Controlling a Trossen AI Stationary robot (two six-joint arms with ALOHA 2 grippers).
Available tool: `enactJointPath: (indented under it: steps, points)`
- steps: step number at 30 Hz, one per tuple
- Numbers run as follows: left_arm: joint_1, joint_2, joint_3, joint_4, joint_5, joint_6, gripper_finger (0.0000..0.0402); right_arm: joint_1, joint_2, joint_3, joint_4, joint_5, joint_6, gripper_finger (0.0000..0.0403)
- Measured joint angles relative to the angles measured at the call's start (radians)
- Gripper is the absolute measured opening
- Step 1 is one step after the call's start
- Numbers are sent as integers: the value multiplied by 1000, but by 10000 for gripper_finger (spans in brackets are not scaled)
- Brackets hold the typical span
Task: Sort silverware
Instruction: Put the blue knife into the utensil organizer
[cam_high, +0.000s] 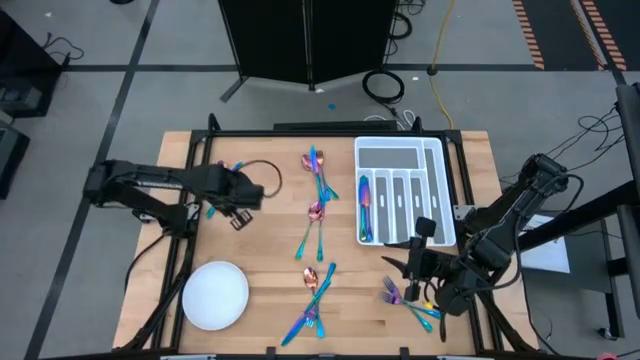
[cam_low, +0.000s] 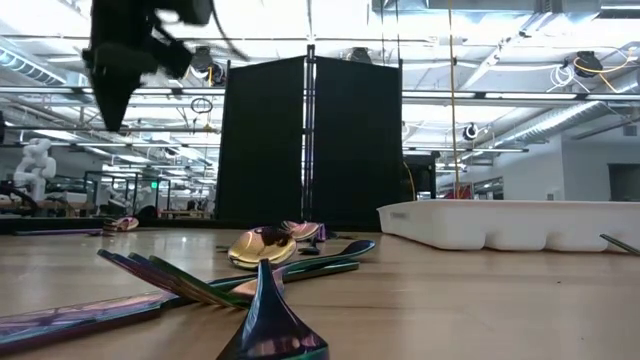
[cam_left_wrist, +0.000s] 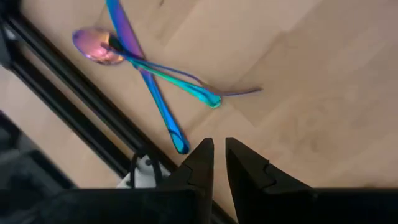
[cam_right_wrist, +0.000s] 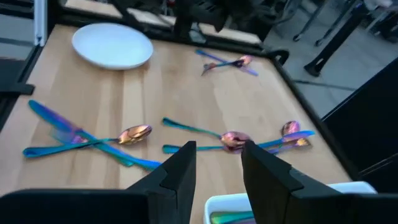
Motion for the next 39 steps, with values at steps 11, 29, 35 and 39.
enactJointPath:
  steps: [11,29,35,39]
  points:
    - [185,-206,-223,168,55,51,102,-76,0,-98,25,-51,-9,114]
    - [558,-106,-242,247,114,448,164,-304,33,-334,721,-701,-380,114]
    - [695,-38,-242,227,116,491,164,-381,33,-399,728,-643,-440,114]
    - [725,24,-242,263,111,524,164,-482,33,-504,903,-669,-460,114]
